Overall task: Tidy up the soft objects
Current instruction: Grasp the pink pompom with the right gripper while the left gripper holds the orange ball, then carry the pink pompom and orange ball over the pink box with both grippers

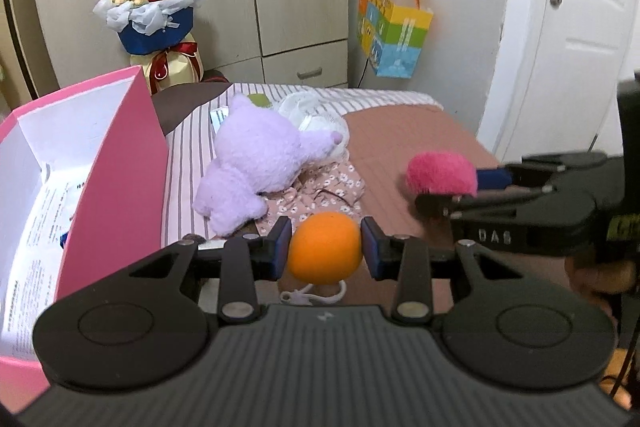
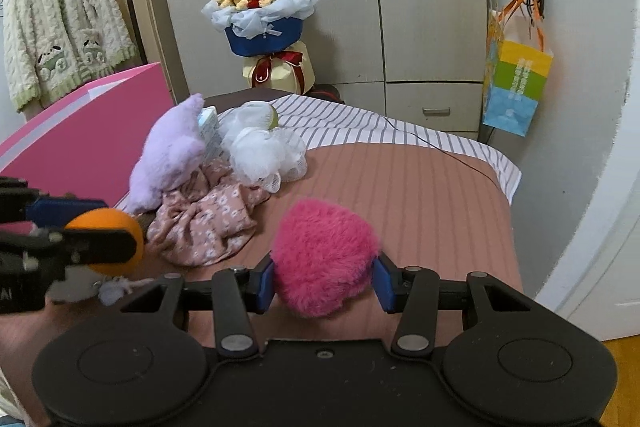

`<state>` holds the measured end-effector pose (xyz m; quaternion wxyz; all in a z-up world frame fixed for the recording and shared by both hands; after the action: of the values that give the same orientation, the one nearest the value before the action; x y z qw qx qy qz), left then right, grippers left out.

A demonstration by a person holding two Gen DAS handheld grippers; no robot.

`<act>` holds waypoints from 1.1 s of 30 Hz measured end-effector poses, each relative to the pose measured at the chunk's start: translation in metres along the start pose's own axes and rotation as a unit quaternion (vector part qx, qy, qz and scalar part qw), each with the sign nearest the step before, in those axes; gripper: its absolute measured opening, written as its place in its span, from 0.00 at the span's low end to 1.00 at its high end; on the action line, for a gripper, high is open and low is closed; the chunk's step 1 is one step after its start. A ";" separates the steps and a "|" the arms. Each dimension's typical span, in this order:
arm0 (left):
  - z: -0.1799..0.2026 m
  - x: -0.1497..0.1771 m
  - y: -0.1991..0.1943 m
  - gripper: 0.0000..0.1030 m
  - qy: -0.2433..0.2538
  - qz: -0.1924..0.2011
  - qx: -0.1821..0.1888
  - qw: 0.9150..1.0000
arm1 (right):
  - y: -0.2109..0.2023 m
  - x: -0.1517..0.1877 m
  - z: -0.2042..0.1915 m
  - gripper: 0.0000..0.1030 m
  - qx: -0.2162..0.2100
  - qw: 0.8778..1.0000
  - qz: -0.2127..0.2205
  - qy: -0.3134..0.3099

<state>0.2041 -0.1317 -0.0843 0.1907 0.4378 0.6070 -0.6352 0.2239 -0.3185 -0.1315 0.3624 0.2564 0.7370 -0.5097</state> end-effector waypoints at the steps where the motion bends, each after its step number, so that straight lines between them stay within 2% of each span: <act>1: -0.001 0.000 -0.003 0.35 -0.006 0.002 0.004 1.000 | -0.003 0.001 -0.002 0.51 0.000 1.000 0.001 0.000; 10: -0.006 0.008 -0.025 0.35 -0.039 0.007 0.027 0.999 | -0.030 0.010 -0.025 0.51 -0.006 1.000 0.000 -0.008; 21: -0.017 0.025 -0.062 0.35 -0.055 0.008 0.040 0.998 | -0.054 0.029 -0.055 0.51 -0.032 0.999 -0.029 -0.006; 30: -0.029 0.048 -0.087 0.35 -0.045 -0.015 0.033 0.998 | -0.079 0.044 -0.085 0.51 -0.056 0.996 -0.054 -0.034; 33: -0.036 0.054 -0.092 0.35 -0.035 -0.028 0.009 0.999 | -0.083 0.049 -0.103 0.51 -0.064 0.992 -0.083 -0.071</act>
<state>0.1151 -0.0646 -0.0668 0.1898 0.3999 0.6060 -0.6609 0.1043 -0.2508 -0.1013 0.3857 0.1338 0.7595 -0.5065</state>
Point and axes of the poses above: each gripper's, at about its wrist camera, not at the fingertips, and y roughly the way its jaws point, z to its right, x to its underside, the point moved 3 cm from there along y, roughly the way its jaws point, and after that the axes turned 11 degrees about -x, right-handed, at the moved point
